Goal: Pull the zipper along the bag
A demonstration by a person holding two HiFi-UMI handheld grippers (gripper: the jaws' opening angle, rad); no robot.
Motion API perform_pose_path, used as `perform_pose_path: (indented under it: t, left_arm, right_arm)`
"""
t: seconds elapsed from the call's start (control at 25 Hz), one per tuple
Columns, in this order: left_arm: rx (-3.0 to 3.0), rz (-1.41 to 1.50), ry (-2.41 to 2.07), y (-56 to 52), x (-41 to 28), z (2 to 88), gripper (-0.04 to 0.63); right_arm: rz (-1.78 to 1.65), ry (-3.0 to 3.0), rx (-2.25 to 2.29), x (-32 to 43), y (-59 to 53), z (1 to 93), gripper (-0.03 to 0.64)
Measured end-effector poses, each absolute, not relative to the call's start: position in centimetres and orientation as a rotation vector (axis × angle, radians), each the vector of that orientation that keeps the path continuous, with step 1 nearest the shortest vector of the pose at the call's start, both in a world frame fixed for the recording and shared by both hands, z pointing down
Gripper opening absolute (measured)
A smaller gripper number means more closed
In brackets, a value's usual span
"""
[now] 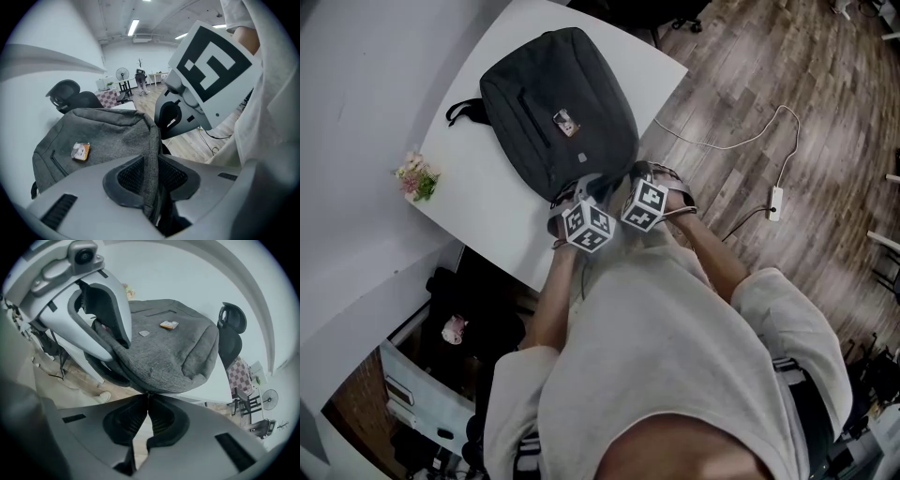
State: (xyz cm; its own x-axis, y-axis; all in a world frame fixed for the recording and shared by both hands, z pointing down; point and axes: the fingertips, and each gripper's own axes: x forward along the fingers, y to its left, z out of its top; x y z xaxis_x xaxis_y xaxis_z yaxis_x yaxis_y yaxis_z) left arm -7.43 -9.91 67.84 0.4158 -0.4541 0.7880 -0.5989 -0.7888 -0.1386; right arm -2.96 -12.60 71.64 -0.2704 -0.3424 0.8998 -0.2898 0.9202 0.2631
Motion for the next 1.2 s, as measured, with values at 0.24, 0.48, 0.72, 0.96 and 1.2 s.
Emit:
perform_pose_path:
  t: [0.24, 0.48, 0.72, 0.96, 1.2]
  left_arm:
    - [2.625, 1.437, -0.847, -9.6, -7.0, 66.2, 0.242]
    - [2.61, 1.745, -0.815, -7.0, -15.2, 66.8, 0.252]
    - [2.619, 1.769, -0.743, -7.6, -15.0, 67.6, 0.252]
    - [2.631, 1.64, -0.823, -9.5, -11.6, 67.6, 0.239]
    - [2.602, 1.553, -0.906, -12.2, -8.2, 67.6, 0.233]
  right_arm:
    - [-0.073, -1.869, 0.442, -1.2, -15.4, 71.0, 0.018]
    - [-0.084, -1.88, 0.431, -0.9, -15.5, 71.3, 0.018]
    - [-0.084, -1.88, 0.436, -0.4, -16.4, 71.3, 0.018]
    - [-0.127, -1.833, 0.457, 2.2, -20.4, 71.4, 0.018]
    - [-0.176, -1.786, 0.484, 4.5, -24.9, 72.0, 0.018]
